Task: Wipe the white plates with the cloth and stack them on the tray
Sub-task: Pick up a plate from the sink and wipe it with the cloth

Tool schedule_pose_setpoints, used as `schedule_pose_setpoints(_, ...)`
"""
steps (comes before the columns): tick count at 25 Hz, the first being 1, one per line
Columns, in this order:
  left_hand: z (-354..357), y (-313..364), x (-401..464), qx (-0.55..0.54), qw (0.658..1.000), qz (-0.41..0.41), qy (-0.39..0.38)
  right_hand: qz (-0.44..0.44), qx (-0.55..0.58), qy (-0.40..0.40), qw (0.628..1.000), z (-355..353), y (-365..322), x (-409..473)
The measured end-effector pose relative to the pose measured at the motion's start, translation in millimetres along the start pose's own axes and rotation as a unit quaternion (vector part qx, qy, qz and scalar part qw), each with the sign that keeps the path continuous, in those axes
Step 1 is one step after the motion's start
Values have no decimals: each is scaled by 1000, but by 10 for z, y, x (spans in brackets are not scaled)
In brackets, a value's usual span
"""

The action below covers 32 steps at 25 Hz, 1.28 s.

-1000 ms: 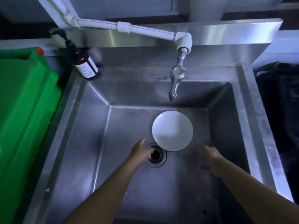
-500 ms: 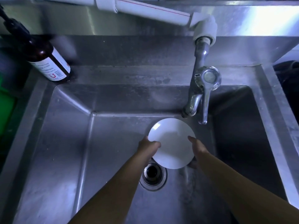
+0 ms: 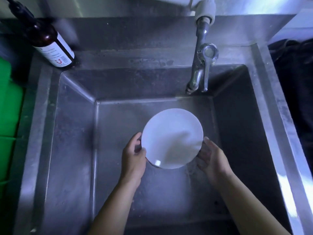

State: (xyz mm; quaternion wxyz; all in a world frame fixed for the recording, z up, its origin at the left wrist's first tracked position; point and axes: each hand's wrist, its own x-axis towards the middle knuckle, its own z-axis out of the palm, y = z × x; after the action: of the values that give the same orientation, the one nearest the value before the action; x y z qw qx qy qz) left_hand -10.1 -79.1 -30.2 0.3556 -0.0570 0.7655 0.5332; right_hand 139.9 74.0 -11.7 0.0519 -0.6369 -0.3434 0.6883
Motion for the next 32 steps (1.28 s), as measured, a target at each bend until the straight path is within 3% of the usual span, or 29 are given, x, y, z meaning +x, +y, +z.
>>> schedule_pose_setpoints(6, -330, 185, -759, -6, 987, 159, 22, -94, 64, -24, 993, -79, 134, -836)
schedule_pose_setpoints(10, -500, 536, -1141, 20, 954, 292, -61, -145, 134, -27, 980, -248, 65, -1276)
schedule_pose_setpoints(14, -771, 1038, -1632, 160, 873, 422, -182, -151, 162, -67, 973, -465, -80, -1771)
schedule_pose_setpoints(17, -967, 1273, -2123, 226, 823, 456, -252, -153, 135, -124, 971, -611, -172, -2095)
schedule_pose_setpoints(20, -1096, 1255, -2640, 203, 847, 391, -297, -152, 90, -191, 966, -765, -271, -2355)
schedule_pose_setpoints(25, -1022, 694, -3153, 165, 946, 259, -104, -161, -59, -292, 941, -981, -213, -2466)
schedule_pose_setpoints(26, -982, 560, -3224, 104, 971, 202, -78, -177, -79, -289, 937, -1035, -92, -2435)
schedule_pose_setpoints(28, -937, 270, -3367, -34, 995, 70, -54, -258, -168, -197, 931, -1163, 218, -2361)
schedule_pose_setpoints(30, -949, -11, -3490, -116, 993, -11, -34, -347, -312, -137, 874, -1417, 642, -2296)
schedule_pose_setpoints(32, -1013, -254, -3602, -161, 986, -34, -8, -411, -489, -151, 755, -1701, 1119, -2310)
